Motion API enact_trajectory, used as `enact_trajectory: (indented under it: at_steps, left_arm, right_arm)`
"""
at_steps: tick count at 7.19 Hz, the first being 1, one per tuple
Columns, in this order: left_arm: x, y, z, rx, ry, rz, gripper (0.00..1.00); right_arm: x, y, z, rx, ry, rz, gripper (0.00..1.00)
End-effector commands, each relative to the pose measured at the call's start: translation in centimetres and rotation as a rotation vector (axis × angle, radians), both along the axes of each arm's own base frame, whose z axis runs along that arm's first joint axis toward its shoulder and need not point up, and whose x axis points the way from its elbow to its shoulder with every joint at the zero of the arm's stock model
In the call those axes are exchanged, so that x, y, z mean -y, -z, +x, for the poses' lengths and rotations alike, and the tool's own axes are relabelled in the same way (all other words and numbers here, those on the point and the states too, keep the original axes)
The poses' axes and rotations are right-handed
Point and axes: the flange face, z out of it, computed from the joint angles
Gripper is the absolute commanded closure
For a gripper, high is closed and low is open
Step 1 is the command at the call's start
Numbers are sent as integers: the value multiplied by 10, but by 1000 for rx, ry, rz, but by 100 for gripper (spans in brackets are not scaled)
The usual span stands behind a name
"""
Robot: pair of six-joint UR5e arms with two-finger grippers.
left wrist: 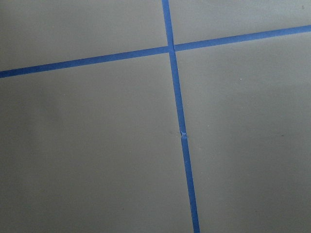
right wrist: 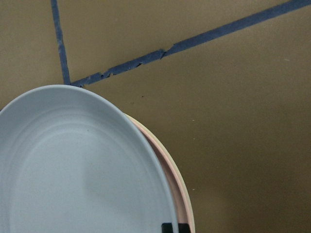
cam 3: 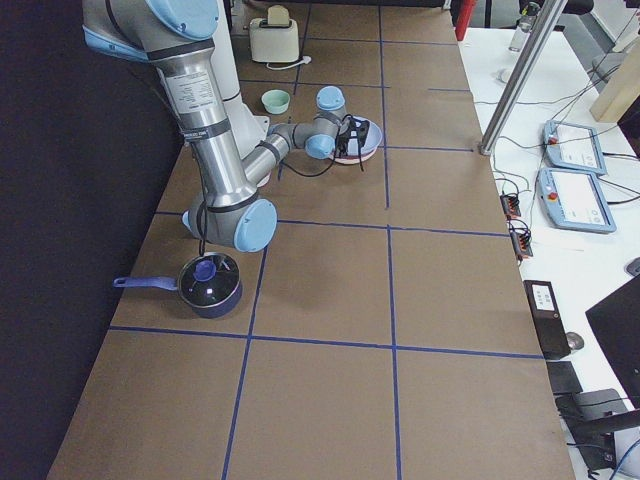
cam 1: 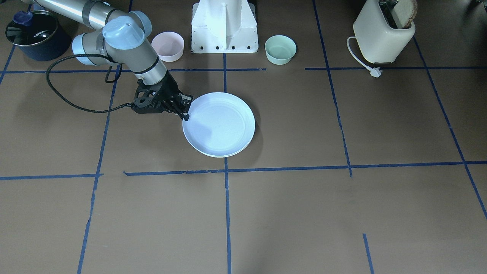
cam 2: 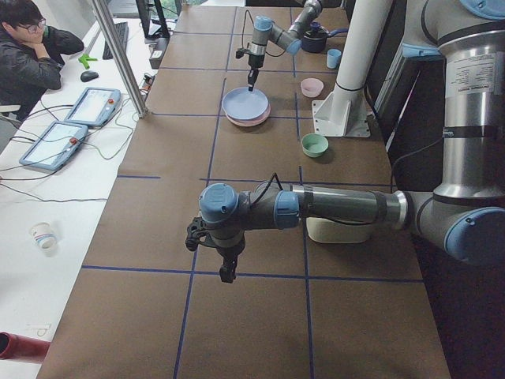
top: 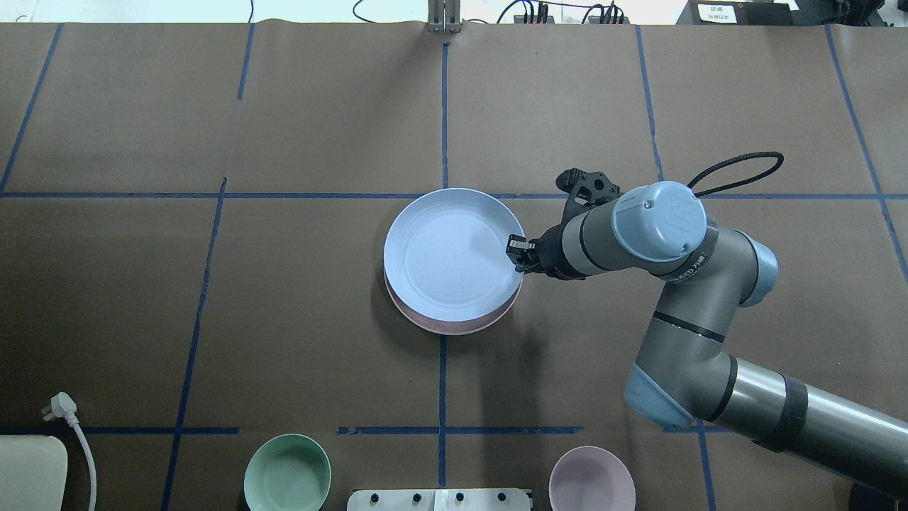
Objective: Stack three plates with pink and blue
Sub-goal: 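Carry the light blue plate with the right gripper onto the pink plate, then open the right gripper and withdraw the right arm away from the stack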
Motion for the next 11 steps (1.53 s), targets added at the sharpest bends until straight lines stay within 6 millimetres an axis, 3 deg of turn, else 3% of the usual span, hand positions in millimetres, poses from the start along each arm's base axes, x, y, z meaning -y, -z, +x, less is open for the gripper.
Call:
enact_trajectory:
  at_steps: [1, 2, 3, 4, 6, 8, 9, 11]
  left_arm:
    - [0, 0, 0, 0, 0, -1, 0]
    - [1, 0, 1, 0, -2, 1, 0]
    - [1, 0, 1, 0, -3, 4, 0]
    - [2, 1, 1, 1, -3, 5, 0]
    - [4, -2, 1, 1, -6, 0, 0]
    - [4, -3, 1, 8, -5, -1, 0]
    - [-1, -20, 2, 4, -7, -39, 0]
    - [0, -19, 1, 9, -7, -37, 0]
  right_arm:
    - [-4, 0, -5, -7, 4, -2, 3]
    - [-6, 2, -4, -6, 17, -3, 0]
    - [10, -3, 11, -10, 17, -12, 0]
    - [38, -6, 39, -41, 64, -17, 0]
    - [114, -32, 136, -160, 161, 53, 0]
    - [170, -74, 260, -292, 297, 140, 0]
    - [173, -118, 322, -334, 355, 179, 0]
    - [142, -213, 430, -379, 431, 259, 0]
